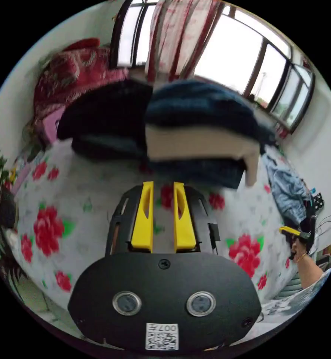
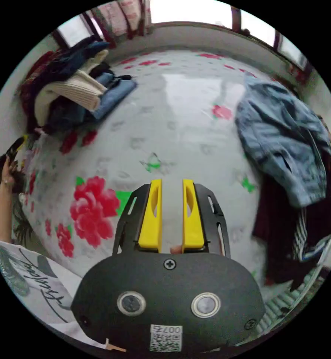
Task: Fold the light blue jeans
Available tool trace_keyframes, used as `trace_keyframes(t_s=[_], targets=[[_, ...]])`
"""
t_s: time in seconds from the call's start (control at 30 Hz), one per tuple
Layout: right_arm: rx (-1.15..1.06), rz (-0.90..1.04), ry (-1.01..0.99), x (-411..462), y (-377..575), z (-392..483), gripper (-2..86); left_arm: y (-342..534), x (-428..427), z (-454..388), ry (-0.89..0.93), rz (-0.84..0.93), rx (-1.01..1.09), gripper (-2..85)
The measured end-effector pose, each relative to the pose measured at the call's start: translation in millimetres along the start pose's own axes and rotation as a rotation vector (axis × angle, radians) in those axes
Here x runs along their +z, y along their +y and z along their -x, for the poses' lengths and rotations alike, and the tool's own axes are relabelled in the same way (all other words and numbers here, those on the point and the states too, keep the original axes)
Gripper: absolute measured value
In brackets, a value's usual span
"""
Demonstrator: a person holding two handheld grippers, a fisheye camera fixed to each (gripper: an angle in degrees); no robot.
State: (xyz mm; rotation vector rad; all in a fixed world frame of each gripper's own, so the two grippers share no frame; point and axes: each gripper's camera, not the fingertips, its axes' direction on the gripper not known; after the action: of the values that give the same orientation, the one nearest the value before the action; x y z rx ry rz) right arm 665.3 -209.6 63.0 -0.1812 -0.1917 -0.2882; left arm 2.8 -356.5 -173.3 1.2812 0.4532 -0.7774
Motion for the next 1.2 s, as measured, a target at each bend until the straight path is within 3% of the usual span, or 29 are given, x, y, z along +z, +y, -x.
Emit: trace_keyframes(t_s=[0.2,0.37,0.43,0.57,0.87,0.93,1.1,1.2], targets=[[0.092,-0.134,0.183,-47.6,24.6,-74.1,7.2,135.0,53.6,-84.5,0.115,0.474,0.114,5.7],[-0.037,-0.118,0.354,-32.2,-23.3,-91.5,7.3,157.1,60.1,-157.7,0.238,0.583,0.31,5.4],[-0.062,0.125,0.393,12.6,-38.8,-106.2,7.2,159.8,60.1,-174.1,0.244,0.602,0.336,5.6],[-0.17,0.186,0.534,30.4,-37.1,-97.3,4.4,165.6,51.7,-191.1,0.27,0.624,0.342,6.2],[-0.345,-0.216,-0.11,-95.0,26.3,-60.9,0.2,170.6,10.4,-195.7,0.365,0.51,0.308,8.8],[-0.46,-0.262,-0.396,-114.8,57.5,-38.7,0.1,170.9,-3.6,-199.3,0.409,0.463,0.31,10.0],[-0.776,-0.115,-0.862,-104.3,110.6,61.3,0.7,182.2,-43.1,-185.2,0.465,0.348,0.234,11.3],[-0.943,0.034,-0.853,-85.0,133.2,127.3,2.0,193.8,-59.0,-147.7,0.387,0.321,0.092,11.3]])
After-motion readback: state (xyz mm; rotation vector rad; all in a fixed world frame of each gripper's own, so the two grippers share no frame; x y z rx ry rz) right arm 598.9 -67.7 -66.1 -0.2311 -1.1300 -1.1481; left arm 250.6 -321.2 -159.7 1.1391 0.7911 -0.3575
